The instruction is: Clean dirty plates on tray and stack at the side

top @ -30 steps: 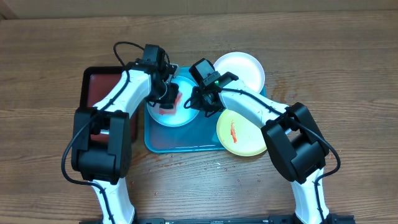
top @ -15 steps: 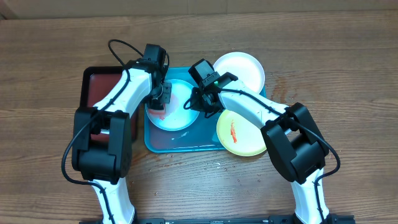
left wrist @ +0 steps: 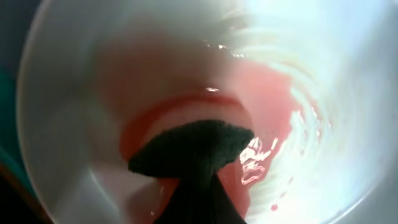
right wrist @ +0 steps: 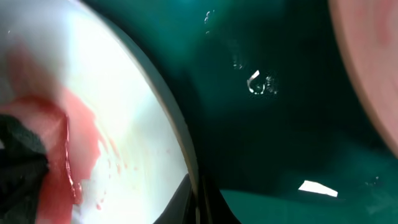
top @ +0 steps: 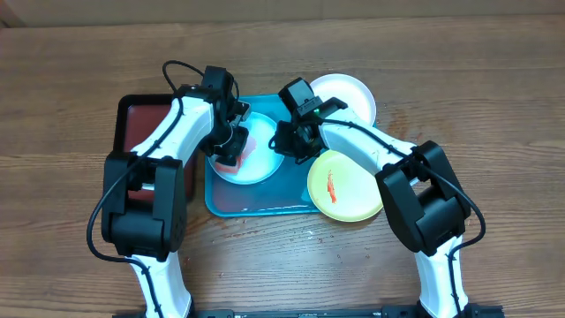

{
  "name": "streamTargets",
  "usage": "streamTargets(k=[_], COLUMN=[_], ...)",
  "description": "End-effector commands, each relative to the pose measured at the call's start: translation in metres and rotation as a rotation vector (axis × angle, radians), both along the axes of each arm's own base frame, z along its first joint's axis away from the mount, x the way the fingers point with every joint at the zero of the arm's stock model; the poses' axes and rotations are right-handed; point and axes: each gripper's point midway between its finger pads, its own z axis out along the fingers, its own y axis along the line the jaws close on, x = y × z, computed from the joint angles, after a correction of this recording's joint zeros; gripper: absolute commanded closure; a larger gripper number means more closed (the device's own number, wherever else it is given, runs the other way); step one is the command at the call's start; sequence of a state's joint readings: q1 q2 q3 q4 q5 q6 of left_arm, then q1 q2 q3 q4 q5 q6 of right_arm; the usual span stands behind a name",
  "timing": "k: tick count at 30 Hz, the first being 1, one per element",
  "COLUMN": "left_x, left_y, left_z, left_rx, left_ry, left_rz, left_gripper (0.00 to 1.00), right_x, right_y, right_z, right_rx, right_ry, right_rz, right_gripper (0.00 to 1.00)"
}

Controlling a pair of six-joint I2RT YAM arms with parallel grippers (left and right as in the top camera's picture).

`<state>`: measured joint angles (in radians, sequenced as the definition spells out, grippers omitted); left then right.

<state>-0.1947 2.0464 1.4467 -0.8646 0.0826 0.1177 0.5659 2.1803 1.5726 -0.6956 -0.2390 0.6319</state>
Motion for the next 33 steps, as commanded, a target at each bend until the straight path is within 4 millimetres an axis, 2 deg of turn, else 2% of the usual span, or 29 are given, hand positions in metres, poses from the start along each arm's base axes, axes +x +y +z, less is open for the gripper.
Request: streamTargets(k=[1,4,10,12,18,20,22,25,27,33], left_x=[0.011,0.016,0.007,0.007,0.018,0.023,0.025,0.012,-0.001,-0.032], left_y=[-0.008,-0.026,-0.059,-0.063,-0.034,-0.02,-0.003,0.013,0.018,0.022], left_z=[-0.006,-0.004,-0.003,-0.003,-0.001,0.0,0.0,-0.003,-0.004,-0.006], left_rx=[0.039,0.028,-0.032,-0.063,-0.082,-0.095,-0.118,-0.132,-0.103,0.045], left_ry=[-0.049,-0.089,-0.081,-0.072,-0.049,-0.039,-0.007,0.092,0.149,0.204], left_rz=[0.025,-0.013,-0.078,-0.029,0.258,0.395,0.607,0.908,1.018,1.139], left_gripper=[0.96,0.96,0.96,0.96,0.96,0.96,0.96,0.96,0.96,0.96], right_x=[-0.002,-0.002,-0.001,-0.002,-0.002,-0.002,-0.003,-0.003,-0.003,-0.003], right_y=[0.002,0.002,0.002,0.001,0.001,0.001,-0.001,-0.006,-0.006,-0.006], right_z=[-0.003,-0.003,-0.003,-0.003,-0.003,-0.003,-0.004,-0.006,-0.006,-0.006], right_rx=[0.025,0.024,0.022,0.021,0.02,0.02,0.009,-0.019,-0.02,-0.019], right_ry=[0.016,0.017,0.016,0.018,0.018,0.019,0.021,0.021,0.022,0.02], right_rz=[0.015,0.015,0.014,0.013,0.014,0.014,0.011,0.003,0.003,0.003], right_gripper=[0.96,0.96,0.96,0.96,0.96,0.96,0.96,0.96,0.96,0.96])
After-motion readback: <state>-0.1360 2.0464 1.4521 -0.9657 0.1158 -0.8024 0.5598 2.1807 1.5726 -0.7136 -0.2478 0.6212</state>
